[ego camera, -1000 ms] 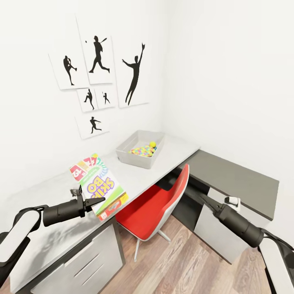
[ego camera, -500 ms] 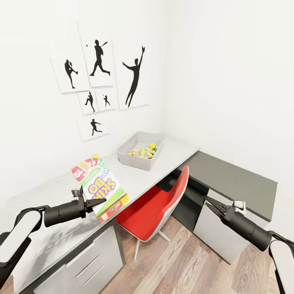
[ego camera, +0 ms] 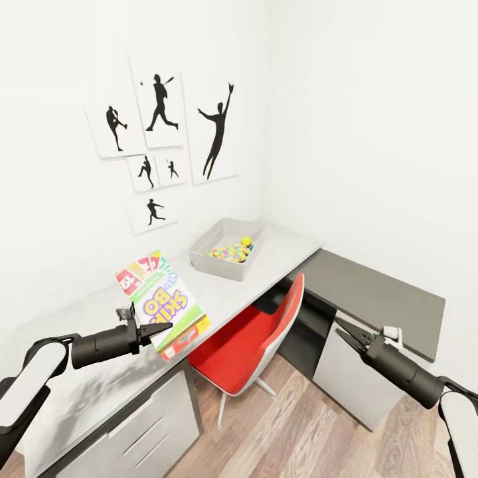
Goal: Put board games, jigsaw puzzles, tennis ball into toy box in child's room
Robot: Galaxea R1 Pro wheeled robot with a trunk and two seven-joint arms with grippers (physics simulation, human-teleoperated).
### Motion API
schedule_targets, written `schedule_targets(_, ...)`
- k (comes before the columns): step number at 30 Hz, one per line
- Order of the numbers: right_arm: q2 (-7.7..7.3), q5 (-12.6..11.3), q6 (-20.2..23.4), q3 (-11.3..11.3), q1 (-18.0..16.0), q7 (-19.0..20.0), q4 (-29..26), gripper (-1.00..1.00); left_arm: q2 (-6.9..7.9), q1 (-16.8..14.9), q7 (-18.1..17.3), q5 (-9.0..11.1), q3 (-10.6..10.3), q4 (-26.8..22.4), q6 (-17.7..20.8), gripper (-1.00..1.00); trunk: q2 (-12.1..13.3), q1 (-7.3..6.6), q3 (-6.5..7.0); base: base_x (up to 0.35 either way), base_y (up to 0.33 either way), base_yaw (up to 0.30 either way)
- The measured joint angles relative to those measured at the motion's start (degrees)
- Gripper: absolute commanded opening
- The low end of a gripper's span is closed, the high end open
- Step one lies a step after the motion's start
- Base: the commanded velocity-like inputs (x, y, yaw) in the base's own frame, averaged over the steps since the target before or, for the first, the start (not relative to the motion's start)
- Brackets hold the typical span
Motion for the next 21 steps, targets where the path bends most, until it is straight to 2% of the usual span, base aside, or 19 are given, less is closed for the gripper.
schedule_targets(21, 0.25, 0.01, -0.3, 0.1, 0.0, -0.05, 0.0, 1.0, 0.02, 0.02, 0.0, -0.02, 0.07, 0.0, 0.0, -1.0, 8.44, -4.62, 5.68, 0.0, 0.0, -0.101)
